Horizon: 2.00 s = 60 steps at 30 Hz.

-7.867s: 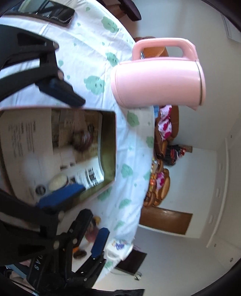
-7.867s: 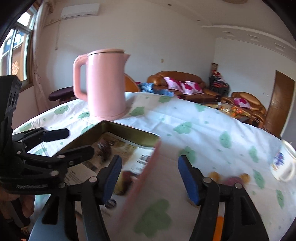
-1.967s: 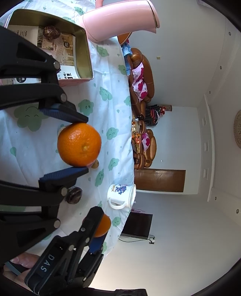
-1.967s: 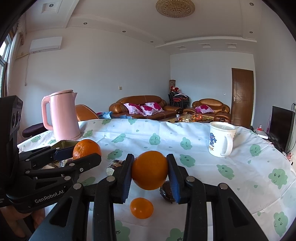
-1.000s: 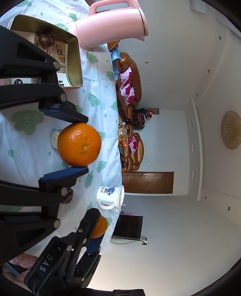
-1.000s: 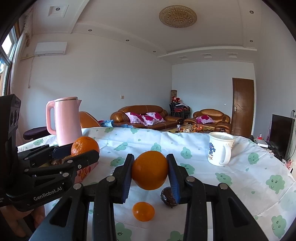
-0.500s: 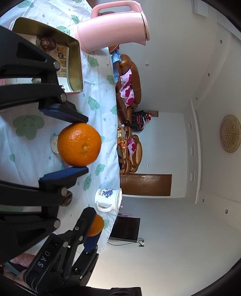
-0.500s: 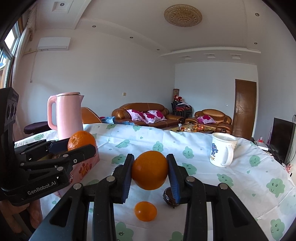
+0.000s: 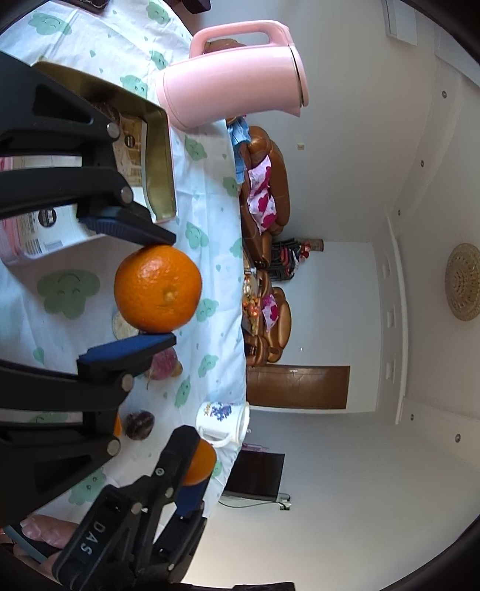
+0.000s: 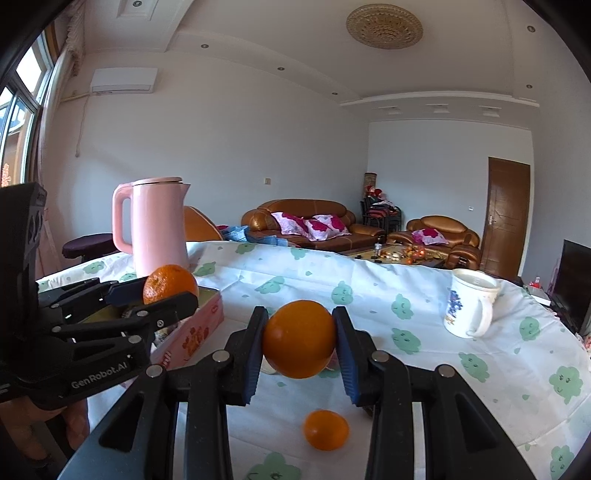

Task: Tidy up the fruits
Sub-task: 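Lower the oranges into the gold tin and open both tools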

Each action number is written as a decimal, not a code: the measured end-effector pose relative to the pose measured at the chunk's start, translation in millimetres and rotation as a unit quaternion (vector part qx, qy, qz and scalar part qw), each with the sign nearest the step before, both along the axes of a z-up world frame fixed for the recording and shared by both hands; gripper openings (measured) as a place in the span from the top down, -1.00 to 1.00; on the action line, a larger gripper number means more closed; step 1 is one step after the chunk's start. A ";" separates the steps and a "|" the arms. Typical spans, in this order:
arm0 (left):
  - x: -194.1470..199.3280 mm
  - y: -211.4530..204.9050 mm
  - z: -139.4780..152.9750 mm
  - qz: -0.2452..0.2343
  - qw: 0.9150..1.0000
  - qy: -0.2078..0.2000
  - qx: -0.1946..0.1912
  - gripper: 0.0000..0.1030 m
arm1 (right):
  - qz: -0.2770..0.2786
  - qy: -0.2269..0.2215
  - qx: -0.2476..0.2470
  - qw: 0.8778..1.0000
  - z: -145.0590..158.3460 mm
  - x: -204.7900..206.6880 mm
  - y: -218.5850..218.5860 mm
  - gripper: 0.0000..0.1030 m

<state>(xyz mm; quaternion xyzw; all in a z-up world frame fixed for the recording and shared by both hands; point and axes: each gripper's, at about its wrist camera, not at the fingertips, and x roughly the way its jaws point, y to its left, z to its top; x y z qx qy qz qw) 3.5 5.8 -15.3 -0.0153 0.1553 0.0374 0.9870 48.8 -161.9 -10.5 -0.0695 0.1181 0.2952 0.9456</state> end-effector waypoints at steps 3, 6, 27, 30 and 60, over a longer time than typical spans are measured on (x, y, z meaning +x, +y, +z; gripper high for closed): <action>-2.1 5.3 -0.2 0.006 1.000 0.003 -0.001 0.06 | 0.007 0.000 -0.001 1.000 1.7 0.0 6.4 0.27; -2.8 10.8 -0.4 0.012 1.000 0.004 -0.002 0.06 | 0.015 0.001 -0.004 1.000 3.2 -0.3 12.8 0.27; -14.0 54.6 0.6 0.058 0.998 0.014 -0.007 0.06 | 0.070 -0.020 -0.017 0.997 22.9 -6.6 60.2 0.27; -17.2 62.8 1.8 0.067 0.998 0.016 -0.008 0.06 | 0.076 -0.020 -0.019 0.997 23.7 -7.0 66.9 0.27; -29.6 124.6 -5.9 0.129 0.990 0.058 -0.018 0.06 | 0.137 0.008 -0.041 0.990 13.5 -4.5 127.6 0.27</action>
